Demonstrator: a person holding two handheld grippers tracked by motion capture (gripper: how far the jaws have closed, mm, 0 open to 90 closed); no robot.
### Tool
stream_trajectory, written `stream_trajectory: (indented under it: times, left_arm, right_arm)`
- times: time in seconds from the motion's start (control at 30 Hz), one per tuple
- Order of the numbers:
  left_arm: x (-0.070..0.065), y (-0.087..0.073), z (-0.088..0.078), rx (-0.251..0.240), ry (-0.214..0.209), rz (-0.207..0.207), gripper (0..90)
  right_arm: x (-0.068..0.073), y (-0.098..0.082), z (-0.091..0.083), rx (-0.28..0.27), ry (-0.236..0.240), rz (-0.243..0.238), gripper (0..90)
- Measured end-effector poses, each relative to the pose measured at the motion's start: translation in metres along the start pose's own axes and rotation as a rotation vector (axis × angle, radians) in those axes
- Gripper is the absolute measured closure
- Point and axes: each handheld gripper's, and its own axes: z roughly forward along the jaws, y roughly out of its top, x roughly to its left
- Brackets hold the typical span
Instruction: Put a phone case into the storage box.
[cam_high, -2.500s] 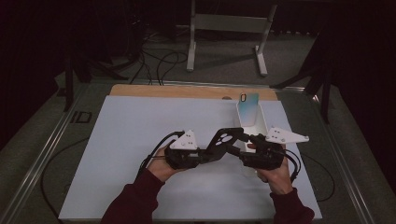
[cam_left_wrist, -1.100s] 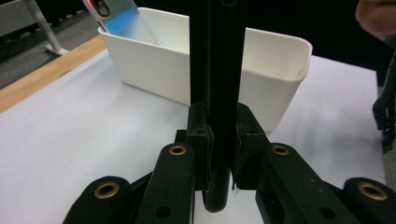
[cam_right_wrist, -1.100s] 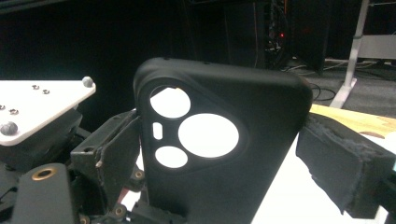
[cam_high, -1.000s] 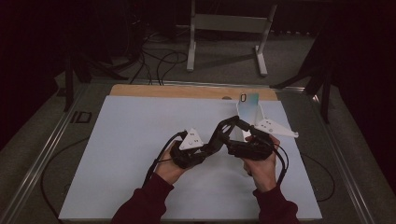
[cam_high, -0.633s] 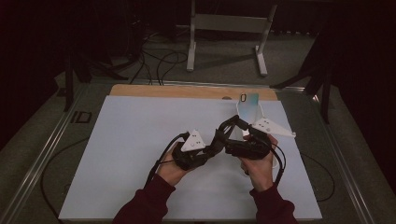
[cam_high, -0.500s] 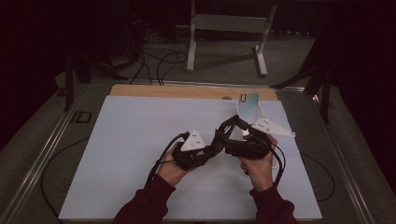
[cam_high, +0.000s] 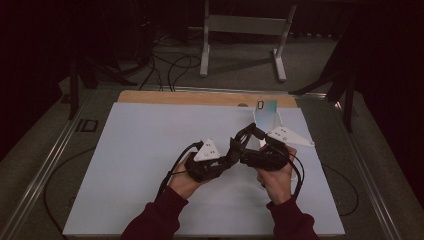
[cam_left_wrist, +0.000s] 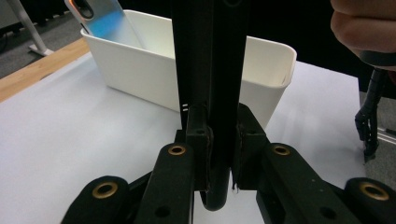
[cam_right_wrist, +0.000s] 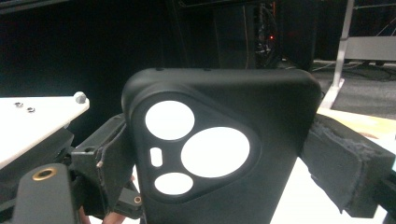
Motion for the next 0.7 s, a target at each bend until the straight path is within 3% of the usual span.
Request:
stream_trajectory:
  times: [0.17, 0.43, 0.47, 0.7]
  left_arm:
    - [0.001, 0.001, -0.002, -0.011, 0.003, -0.009, 74.3]
    - [0.006, 0.001, -0.01, -0.016, 0.014, -0.033, 55.1]
    - [0.006, 0.001, -0.01, -0.019, 0.019, -0.041, 48.8]
    - [0.007, 0.0, -0.019, -0.022, 0.128, -0.044, 18.6]
  right_arm:
    - [0.002, 0.001, 0.001, 0.002, 0.002, -0.005, 14.3]
    - [0.001, 0.001, 0.003, -0.002, -0.01, -0.003, 14.3]
    - [0.001, 0.001, 0.002, -0.001, -0.015, 0.001, 14.3]
    - [-0.002, 0.004, 0.002, -0.012, -0.03, -0.004, 14.2]
